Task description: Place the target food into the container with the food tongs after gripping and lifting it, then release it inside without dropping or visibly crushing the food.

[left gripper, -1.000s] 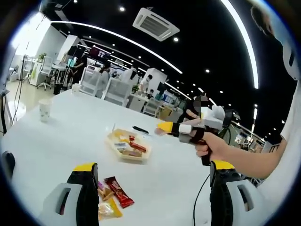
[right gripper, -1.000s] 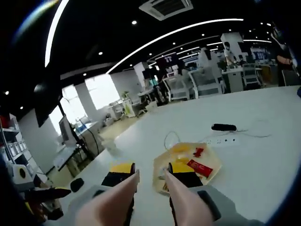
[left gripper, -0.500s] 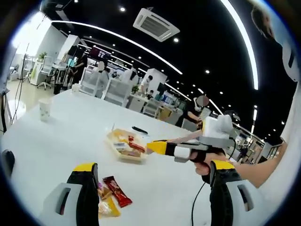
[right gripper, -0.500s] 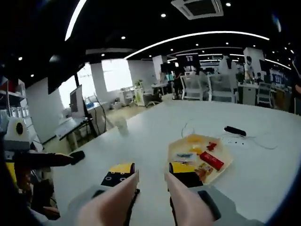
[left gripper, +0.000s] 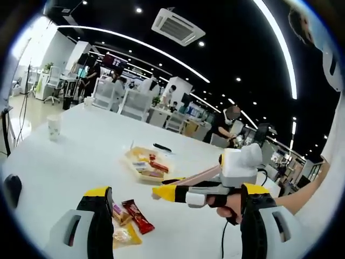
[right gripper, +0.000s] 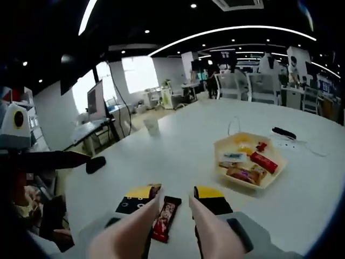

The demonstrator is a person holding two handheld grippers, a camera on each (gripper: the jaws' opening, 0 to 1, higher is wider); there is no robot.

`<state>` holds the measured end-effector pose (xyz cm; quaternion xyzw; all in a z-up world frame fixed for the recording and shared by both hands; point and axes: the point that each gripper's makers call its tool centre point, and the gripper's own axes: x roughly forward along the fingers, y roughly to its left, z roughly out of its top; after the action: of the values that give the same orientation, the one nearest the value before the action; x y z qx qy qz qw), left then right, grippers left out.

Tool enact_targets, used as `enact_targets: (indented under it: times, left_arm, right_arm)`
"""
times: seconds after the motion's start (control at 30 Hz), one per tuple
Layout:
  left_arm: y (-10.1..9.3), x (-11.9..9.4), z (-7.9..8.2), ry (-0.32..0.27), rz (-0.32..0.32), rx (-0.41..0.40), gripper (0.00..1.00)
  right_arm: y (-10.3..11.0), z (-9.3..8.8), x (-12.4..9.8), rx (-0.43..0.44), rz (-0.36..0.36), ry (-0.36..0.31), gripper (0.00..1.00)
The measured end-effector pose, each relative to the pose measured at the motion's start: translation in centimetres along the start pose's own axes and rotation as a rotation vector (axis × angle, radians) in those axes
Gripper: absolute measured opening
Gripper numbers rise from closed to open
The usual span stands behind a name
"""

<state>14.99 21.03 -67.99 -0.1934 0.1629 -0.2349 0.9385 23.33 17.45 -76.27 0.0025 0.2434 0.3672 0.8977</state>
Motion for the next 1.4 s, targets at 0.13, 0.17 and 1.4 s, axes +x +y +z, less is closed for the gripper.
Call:
enact_targets:
  times: [0.13,0.17,1.4]
  left_arm:
    - [-0.2,-0.1,-0.3,0.016,0.0,0.002,0.99]
    - [-0.3,-0.1,-0.3,0.02,-0.002,0.005,0.99]
    - [0.5,-0.5,-0.5,0.004,0.04,0.019,0.99]
  right_arm:
    - [0.4,-1.6,0.7,0.039,0.013,0.04,0.29]
    - [0.5,-1.8,0.7,0.045,0.013,0.046,0.29]
    - [1.0,-6.4,4.0,0.064,-0.027,0.125,0.27]
